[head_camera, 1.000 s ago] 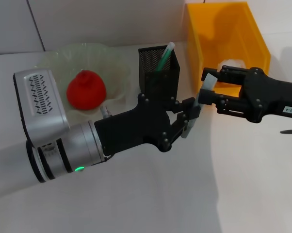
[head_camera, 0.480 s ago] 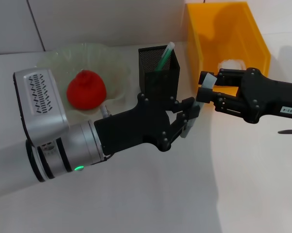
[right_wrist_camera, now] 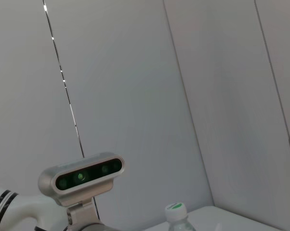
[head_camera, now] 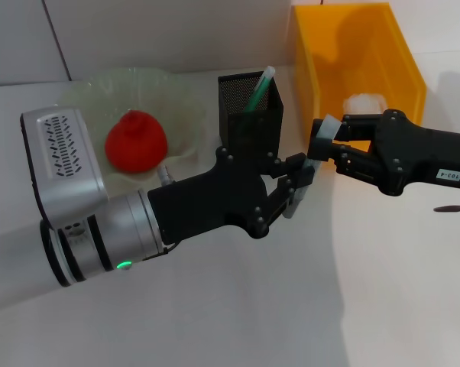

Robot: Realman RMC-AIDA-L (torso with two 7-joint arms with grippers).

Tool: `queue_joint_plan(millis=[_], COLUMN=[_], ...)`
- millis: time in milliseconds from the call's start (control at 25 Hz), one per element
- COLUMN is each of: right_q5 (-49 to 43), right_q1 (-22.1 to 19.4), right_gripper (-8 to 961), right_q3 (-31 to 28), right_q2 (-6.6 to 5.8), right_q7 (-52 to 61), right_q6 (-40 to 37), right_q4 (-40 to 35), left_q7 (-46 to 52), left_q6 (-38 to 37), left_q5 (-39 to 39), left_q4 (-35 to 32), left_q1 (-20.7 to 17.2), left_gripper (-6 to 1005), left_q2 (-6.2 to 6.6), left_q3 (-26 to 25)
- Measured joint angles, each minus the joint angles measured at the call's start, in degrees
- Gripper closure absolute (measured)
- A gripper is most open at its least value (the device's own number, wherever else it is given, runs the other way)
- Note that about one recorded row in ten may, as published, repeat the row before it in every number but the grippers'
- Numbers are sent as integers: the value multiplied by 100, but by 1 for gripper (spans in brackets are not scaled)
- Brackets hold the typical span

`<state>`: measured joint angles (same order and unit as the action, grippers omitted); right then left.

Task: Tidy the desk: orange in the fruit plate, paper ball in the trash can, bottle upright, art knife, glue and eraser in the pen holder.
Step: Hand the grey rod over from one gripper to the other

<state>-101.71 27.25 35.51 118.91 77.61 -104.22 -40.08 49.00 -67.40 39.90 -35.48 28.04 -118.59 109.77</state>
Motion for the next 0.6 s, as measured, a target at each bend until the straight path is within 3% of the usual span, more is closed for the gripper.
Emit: queue_joint_plan(millis=[600], right_q5=[22], right_q1=[-39], right_gripper=[797], right_q3=[-8], right_q2=[1], right_q7=[-290], right_q6=[-58], right_q4=[-47], left_q7=[-52], left_q6=[-5], left_q5=[-12], left_q4=[19], left_q1=[23], left_gripper=[887], left_q2=[-22], left_q3=[20])
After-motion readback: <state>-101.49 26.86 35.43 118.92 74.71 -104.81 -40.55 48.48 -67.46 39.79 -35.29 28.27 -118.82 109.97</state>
